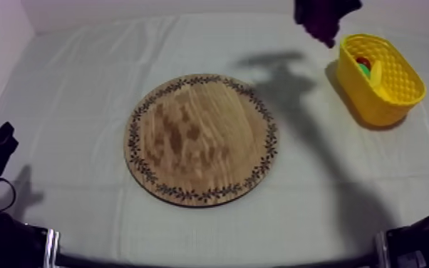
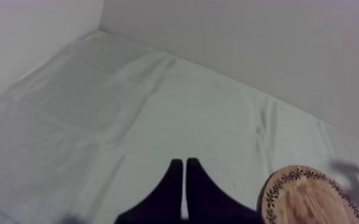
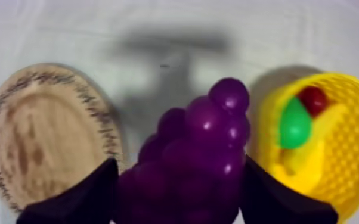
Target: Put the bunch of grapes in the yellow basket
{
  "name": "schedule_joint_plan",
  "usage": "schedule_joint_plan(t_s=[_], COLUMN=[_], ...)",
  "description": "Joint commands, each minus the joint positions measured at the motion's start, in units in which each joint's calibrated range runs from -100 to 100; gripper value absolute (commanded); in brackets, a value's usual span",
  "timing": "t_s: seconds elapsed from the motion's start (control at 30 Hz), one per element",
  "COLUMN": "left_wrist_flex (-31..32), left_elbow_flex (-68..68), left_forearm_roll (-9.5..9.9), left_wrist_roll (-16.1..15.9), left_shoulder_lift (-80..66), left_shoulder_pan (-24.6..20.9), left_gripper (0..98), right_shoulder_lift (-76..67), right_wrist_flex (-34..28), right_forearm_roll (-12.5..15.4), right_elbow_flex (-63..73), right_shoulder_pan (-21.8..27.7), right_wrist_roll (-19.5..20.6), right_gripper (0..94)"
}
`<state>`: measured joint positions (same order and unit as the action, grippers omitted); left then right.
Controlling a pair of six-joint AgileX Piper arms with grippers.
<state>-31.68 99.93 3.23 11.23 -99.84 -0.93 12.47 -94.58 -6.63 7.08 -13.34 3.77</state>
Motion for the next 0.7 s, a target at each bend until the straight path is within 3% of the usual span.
schedule_joint_plan(t_s=[0.0, 0.37, 0.67], left_wrist_flex=[-0.01, -0.01, -0.01], left_elbow_flex=[-0.04, -0.04, -0.04], left_forearm_roll=[0.02, 0.02, 0.02], left_wrist_roll=[-0.02, -0.02, -0.02], left_shoulder_lift=[0.01, 0.01, 0.01], left_shoulder_pan=[0.02, 0.02, 0.02], left_gripper=[0.0, 0.0, 0.0], right_shoulder_lift=[-0.96, -4.08, -1.68], right_wrist_flex=[0.01, 4.21, 5.44], right_forearm_roll=[-0.15, -3.31, -3.79], right_elbow_flex=[-1.38, -9.29, -11.53], right_shoulder_pan=[3.7, 13.47, 16.55], right_wrist_roll=[-1.07, -4.62, -5.82], right_gripper=[42.3, 43.1, 43.8])
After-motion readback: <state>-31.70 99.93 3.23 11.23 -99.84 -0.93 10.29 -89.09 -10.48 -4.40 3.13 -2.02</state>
